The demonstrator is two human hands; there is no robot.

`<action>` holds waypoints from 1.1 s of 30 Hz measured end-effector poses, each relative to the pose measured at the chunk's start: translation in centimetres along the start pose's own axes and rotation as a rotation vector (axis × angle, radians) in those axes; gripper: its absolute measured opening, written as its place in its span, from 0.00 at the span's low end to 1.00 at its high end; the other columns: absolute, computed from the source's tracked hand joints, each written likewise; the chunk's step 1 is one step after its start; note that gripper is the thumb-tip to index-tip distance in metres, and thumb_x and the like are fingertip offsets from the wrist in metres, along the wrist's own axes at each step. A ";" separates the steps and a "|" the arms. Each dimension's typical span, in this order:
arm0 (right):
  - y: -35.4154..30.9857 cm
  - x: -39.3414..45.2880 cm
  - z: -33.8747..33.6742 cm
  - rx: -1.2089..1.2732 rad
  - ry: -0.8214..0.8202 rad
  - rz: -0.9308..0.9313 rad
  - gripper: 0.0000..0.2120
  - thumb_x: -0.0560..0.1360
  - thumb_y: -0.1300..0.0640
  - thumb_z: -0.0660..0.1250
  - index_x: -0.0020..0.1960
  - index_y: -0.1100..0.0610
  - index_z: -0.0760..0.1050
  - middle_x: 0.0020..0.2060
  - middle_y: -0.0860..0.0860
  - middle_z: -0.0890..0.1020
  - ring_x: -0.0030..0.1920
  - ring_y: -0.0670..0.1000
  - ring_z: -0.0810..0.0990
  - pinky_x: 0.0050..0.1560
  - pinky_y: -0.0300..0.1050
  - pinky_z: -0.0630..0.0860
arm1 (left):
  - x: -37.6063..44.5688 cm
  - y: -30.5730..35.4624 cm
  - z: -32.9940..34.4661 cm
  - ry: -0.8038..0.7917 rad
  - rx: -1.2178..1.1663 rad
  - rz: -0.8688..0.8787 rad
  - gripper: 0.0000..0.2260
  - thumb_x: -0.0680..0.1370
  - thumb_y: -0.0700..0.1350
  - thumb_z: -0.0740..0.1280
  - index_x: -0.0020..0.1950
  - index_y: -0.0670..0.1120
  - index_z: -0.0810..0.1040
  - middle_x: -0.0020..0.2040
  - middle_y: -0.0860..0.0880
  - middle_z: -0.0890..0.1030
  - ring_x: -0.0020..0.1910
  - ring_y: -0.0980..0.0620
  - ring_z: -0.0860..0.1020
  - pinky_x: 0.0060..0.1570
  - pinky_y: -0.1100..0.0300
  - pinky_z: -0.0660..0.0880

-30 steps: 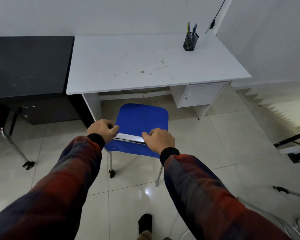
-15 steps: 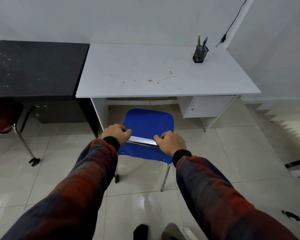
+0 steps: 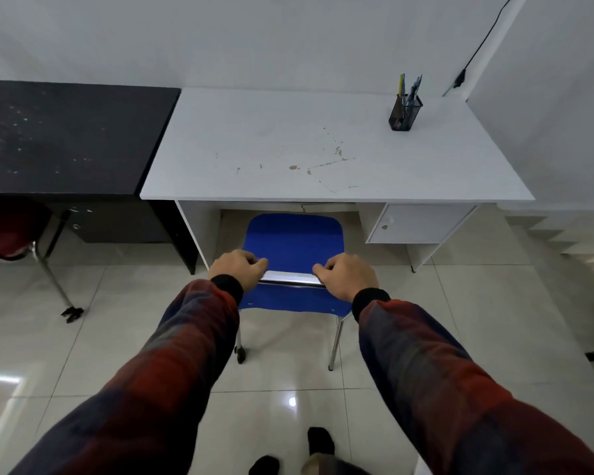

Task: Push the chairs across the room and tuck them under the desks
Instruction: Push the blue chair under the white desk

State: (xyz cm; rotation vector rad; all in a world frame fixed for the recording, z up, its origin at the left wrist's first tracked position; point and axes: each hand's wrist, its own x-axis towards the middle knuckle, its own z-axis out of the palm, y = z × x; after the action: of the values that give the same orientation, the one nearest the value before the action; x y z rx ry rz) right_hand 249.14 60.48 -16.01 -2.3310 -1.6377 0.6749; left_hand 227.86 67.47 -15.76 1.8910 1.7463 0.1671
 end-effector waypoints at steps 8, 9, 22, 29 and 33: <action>3.5 4.9 -3.5 -0.036 -0.057 -0.057 0.22 0.77 0.40 0.62 0.33 0.54 0.79 0.30 0.49 0.80 0.34 0.51 0.79 0.36 0.45 0.75 | 1.0 4.8 1.6 -0.004 -0.058 -0.072 0.18 0.74 0.57 0.61 0.33 0.46 0.78 0.32 0.48 0.79 0.34 0.46 0.78 0.37 0.57 0.74; 3.9 5.6 -3.9 -0.037 -0.069 -0.062 0.22 0.76 0.40 0.62 0.34 0.54 0.79 0.31 0.49 0.80 0.35 0.52 0.79 0.36 0.45 0.75 | 1.2 5.4 1.9 0.001 -0.059 -0.083 0.18 0.74 0.57 0.61 0.33 0.46 0.78 0.32 0.48 0.79 0.34 0.46 0.78 0.38 0.57 0.74; 4.4 9.1 -5.2 -0.032 -0.078 -0.111 0.21 0.77 0.40 0.63 0.32 0.53 0.78 0.29 0.48 0.80 0.33 0.49 0.78 0.36 0.44 0.76 | 4.6 7.1 2.6 0.113 -0.008 -0.114 0.15 0.73 0.54 0.63 0.32 0.46 0.79 0.27 0.51 0.75 0.31 0.48 0.75 0.32 0.60 0.67; 3.4 13.2 -7.8 -0.021 -0.064 -0.067 0.20 0.76 0.40 0.63 0.33 0.52 0.78 0.30 0.46 0.80 0.35 0.49 0.79 0.37 0.43 0.74 | 8.5 8.8 0.9 0.099 -0.030 -0.085 0.17 0.71 0.58 0.61 0.29 0.48 0.75 0.30 0.50 0.77 0.32 0.46 0.76 0.32 0.59 0.68; 1.7 15.5 -9.3 0.004 -0.004 -0.024 0.19 0.77 0.42 0.64 0.35 0.53 0.80 0.32 0.47 0.81 0.34 0.49 0.78 0.35 0.41 0.69 | 10.9 9.7 -1.3 0.108 -0.066 -0.075 0.17 0.72 0.56 0.63 0.28 0.47 0.75 0.27 0.50 0.75 0.30 0.47 0.74 0.32 0.59 0.66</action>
State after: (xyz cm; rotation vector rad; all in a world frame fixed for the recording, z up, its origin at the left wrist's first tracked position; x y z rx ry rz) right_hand 259.33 75.03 -12.42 -2.3055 -1.6618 0.6774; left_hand 237.46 78.23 -13.08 1.7965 1.8570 0.3001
